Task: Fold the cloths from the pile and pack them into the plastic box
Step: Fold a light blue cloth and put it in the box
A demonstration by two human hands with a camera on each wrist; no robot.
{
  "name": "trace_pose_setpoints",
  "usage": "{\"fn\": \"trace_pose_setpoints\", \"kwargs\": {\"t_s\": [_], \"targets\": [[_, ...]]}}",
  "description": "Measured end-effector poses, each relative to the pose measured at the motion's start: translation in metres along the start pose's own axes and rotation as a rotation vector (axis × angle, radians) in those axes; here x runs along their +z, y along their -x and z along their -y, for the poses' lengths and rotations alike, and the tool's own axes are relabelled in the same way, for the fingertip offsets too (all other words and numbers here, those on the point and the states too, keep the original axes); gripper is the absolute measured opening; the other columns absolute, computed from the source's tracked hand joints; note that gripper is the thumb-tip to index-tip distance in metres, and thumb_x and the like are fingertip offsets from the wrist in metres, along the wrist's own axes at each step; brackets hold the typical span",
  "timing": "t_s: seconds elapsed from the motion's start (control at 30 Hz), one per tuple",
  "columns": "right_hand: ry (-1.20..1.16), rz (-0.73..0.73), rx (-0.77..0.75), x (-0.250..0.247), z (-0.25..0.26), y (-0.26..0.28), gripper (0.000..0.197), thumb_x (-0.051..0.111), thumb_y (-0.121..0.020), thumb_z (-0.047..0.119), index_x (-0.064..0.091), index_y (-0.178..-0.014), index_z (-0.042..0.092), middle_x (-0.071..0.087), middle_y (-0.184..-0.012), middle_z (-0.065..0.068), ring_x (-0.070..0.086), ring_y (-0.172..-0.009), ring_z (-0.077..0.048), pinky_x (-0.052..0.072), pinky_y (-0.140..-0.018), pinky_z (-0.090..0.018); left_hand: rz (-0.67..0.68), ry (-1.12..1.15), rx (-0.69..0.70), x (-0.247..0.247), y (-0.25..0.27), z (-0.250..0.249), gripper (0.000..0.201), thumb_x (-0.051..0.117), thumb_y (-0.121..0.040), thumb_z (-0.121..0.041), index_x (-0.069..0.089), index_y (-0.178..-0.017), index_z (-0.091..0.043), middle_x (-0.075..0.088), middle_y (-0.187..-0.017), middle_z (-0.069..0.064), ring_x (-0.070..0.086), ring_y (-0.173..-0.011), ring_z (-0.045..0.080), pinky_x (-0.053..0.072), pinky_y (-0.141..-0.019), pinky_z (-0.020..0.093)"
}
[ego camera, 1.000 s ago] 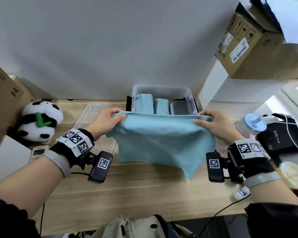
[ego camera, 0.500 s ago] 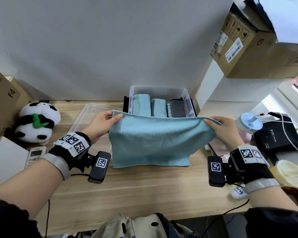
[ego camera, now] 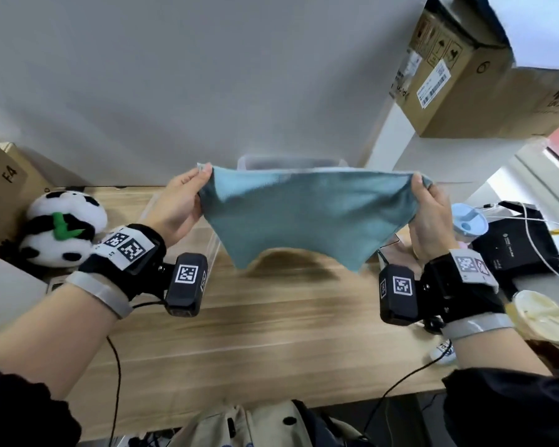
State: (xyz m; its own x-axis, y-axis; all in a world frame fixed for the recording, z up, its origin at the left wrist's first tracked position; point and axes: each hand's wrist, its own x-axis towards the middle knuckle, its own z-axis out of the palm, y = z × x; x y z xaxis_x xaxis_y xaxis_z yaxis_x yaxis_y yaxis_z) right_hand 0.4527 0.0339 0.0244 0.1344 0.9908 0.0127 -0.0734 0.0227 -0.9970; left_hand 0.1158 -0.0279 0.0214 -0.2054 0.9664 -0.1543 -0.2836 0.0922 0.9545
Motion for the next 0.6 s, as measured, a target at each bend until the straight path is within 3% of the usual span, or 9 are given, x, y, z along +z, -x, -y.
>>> {"fn": "trace_pose_setpoints", "kwargs": {"t_s": [0.07,0.13,0.2,0.27,0.43,0.53,0.6], "targets": [[0.045,0.039,0.123,-0.009,-0.021,0.01,0.025,0.061,-0.085,0.042,0.067,-0.074,0.019,0.068,-0.084,0.001,0.06,-0.083,-0.017,0.048,-0.079,-0.034,0.01,-0.091,-0.127,-0.007,0.009,0.021,0.027,0.041,-0.099,-0.025,0.064,-0.088,-0.016,0.072,-0.073,-0.009,0.065,-0.066,0.003,0.054,-0.059,0.017],[0.088,0.084,0.251,-0.023,-0.048,0.021,0.036,0.071,-0.068,0.051,0.07,-0.08,0.017,0.072,-0.091,-0.004,0.063,-0.088,-0.019,0.051,-0.074,-0.031,0.026,-0.145,-0.273,-0.016,0.018,0.048,0.027,0.041,-0.099,-0.023,0.064,-0.087,-0.014,0.072,-0.068,-0.007,0.065,-0.058,0.003,0.052,-0.05,0.016],[0.074,0.147,0.383,-0.035,-0.072,0.035,0.018,0.063,-0.083,0.03,0.067,-0.084,0.012,0.074,-0.079,0.002,0.067,-0.076,-0.011,0.054,-0.065,-0.019,0.044,-0.176,-0.418,-0.03,0.027,0.079,0.025,0.041,-0.098,-0.019,0.062,-0.091,-0.009,0.071,-0.062,-0.004,0.064,-0.051,0.003,0.051,-0.046,0.015],[0.126,0.235,0.557,-0.047,-0.097,0.051,0.016,0.049,-0.093,0.013,0.063,-0.089,0.005,0.074,-0.072,0.003,0.067,-0.066,-0.008,0.055,-0.061,-0.018,0.075,-0.212,-0.553,-0.045,0.035,0.115,0.026,0.043,-0.097,-0.018,0.063,-0.102,-0.001,0.073,-0.069,0.001,0.067,-0.056,0.007,0.054,-0.052,0.017],[0.378,0.314,0.877,-0.071,-0.158,0.086,0.023,0.049,-0.095,0.011,0.061,-0.106,-0.005,0.07,-0.081,-0.008,0.067,-0.057,-0.008,0.053,-0.051,-0.017,0.109,-0.323,-0.819,-0.071,0.065,0.193,0.023,0.044,-0.097,-0.017,0.062,-0.099,-0.002,0.072,-0.081,0.011,0.069,-0.063,0.016,0.055,-0.058,0.023],[0.554,0.377,0.954,-0.076,-0.177,0.101,0.024,0.047,-0.096,0.013,0.059,-0.106,-0.005,0.064,-0.08,-0.012,0.061,-0.059,-0.013,0.047,-0.047,-0.016,0.157,-0.418,-0.931,-0.079,0.08,0.217,0.023,0.043,-0.098,-0.022,0.056,-0.109,-0.007,0.06,-0.101,0.02,0.059,-0.074,0.026,0.048,-0.061,0.03],[0.643,0.416,0.953,-0.079,-0.184,0.106,0.021,0.048,-0.096,0.013,0.06,-0.103,-0.003,0.063,-0.089,-0.015,0.059,-0.064,-0.012,0.046,-0.049,-0.014,0.183,-0.447,-1.004,-0.081,0.086,0.221,0.026,0.041,-0.098,-0.026,0.053,-0.114,-0.009,0.06,-0.11,0.018,0.061,-0.086,0.034,0.052,-0.067,0.033]]}}
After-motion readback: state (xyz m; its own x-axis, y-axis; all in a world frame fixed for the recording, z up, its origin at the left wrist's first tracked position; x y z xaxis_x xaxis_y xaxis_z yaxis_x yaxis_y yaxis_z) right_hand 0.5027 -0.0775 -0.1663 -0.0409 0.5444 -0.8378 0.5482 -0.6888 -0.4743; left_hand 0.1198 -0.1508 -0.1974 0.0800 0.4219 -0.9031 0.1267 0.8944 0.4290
